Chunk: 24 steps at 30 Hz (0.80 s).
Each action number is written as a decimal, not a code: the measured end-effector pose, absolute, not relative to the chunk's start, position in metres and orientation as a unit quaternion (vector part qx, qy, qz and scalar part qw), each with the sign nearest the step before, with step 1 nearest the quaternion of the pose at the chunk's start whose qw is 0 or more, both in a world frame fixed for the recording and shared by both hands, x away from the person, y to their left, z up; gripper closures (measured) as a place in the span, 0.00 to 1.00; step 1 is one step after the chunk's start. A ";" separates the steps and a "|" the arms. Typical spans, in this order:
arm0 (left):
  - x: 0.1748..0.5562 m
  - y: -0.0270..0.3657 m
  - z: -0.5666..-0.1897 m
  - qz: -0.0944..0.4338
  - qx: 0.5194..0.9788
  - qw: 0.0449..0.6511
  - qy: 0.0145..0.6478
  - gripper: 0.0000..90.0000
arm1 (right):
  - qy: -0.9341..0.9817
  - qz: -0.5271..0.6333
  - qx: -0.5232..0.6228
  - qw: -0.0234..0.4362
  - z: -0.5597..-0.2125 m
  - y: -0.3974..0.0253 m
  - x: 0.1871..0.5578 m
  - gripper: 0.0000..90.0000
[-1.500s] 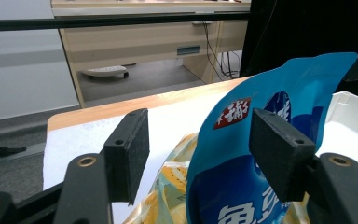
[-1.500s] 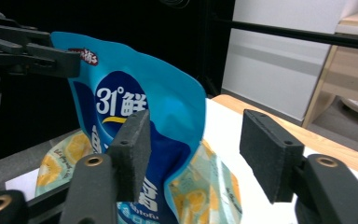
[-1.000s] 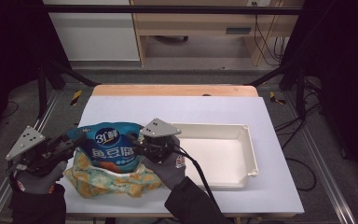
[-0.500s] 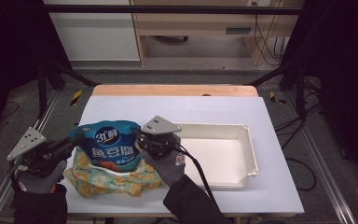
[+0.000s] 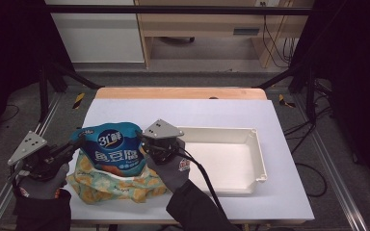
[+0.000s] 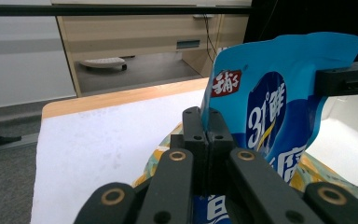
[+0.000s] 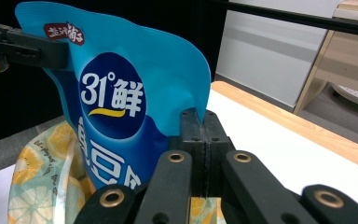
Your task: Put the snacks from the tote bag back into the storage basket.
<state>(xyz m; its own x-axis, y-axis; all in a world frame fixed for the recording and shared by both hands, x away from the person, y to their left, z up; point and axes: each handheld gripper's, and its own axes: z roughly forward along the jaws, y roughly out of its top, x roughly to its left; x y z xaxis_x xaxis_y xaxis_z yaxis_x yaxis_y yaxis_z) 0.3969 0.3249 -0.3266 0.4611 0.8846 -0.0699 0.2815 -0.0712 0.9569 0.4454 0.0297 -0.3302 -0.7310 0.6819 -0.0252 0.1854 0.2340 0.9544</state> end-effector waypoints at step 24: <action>0.382 0.318 -0.281 0.315 0.658 0.549 0.408 1.00 | 0.734 0.570 0.269 0.252 -0.286 0.022 0.431 1.00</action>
